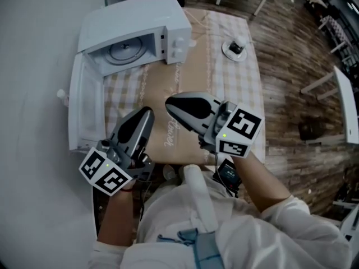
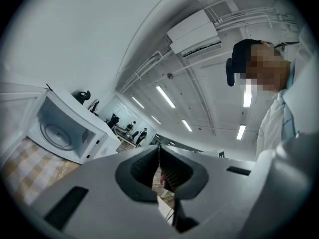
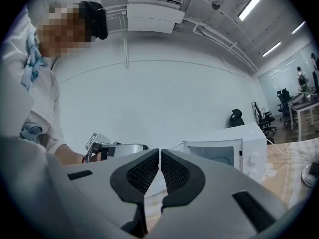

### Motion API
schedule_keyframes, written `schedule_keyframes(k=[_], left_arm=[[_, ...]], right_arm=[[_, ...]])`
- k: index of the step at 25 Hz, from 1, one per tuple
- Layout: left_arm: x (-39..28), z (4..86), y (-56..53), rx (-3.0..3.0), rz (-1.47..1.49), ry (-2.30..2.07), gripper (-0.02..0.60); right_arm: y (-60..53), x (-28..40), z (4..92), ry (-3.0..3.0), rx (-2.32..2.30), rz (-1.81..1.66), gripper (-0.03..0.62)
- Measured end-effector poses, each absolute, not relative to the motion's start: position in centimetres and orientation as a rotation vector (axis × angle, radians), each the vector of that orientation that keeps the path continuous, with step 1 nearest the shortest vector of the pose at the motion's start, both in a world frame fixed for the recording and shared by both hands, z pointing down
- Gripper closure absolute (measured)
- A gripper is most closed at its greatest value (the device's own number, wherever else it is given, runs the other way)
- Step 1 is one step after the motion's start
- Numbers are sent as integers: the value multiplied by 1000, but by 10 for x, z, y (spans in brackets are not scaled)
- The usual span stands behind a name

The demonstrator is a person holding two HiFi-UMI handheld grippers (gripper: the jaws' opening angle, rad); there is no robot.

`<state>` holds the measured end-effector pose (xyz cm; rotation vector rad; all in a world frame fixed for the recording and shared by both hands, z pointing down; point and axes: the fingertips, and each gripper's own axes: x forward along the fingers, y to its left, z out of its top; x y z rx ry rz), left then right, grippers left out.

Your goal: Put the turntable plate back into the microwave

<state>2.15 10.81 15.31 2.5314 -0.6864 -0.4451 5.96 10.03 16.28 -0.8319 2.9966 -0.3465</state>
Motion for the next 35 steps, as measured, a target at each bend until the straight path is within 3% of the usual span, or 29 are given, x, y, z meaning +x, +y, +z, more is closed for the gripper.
schedule_keyframes(k=[13,35], left_arm=[[19,126,156,2600,-441,-655,574],[36,129,143,2570,-424,-620,574]], right_arm=[[148,65,143,2977,-739,-390,554],[140,73,147,3018,-747,-393,556]])
